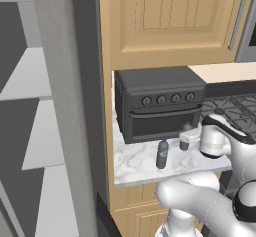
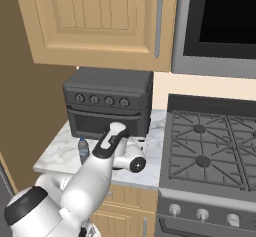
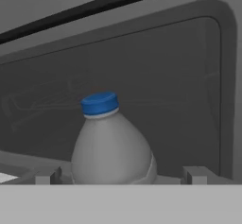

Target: Take the bottled waters from the counter and place them in the freezer to freeze. Close the freezer door after placing the bottles.

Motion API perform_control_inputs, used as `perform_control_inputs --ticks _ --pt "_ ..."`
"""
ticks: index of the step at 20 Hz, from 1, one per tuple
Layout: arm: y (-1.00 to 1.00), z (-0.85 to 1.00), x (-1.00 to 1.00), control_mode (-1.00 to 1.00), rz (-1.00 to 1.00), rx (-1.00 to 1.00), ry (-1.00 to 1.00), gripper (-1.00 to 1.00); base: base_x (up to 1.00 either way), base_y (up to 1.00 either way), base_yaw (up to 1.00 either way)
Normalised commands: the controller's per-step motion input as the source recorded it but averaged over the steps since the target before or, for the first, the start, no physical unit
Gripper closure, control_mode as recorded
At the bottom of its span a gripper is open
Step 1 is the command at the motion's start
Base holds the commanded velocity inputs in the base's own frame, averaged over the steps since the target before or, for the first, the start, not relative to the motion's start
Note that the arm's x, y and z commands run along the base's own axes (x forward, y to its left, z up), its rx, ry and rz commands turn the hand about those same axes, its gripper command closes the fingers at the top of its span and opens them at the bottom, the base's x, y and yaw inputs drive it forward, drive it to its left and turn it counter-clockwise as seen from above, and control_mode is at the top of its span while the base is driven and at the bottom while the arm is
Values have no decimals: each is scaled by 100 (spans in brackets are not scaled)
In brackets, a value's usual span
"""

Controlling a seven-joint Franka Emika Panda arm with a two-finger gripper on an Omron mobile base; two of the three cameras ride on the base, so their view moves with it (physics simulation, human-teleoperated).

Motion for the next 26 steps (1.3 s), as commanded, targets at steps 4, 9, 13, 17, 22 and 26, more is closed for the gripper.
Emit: perform_control_inputs --ticks 4,9,13,17,22,26 --pt "0 -1 14 -100 0 0 0 -100 0 0 0" --pt "0 0 9 -100 0 0 0 -100 0 0 0" --pt "0 0 1 -100 0 0 0 -100 0 0 0" --pt "0 0 0 -100 0 0 0 100 0 0 0" --pt "0 0 0 -100 0 0 0 100 0 0 0" --pt "0 0 0 -100 0 0 1 100 0 0 0"
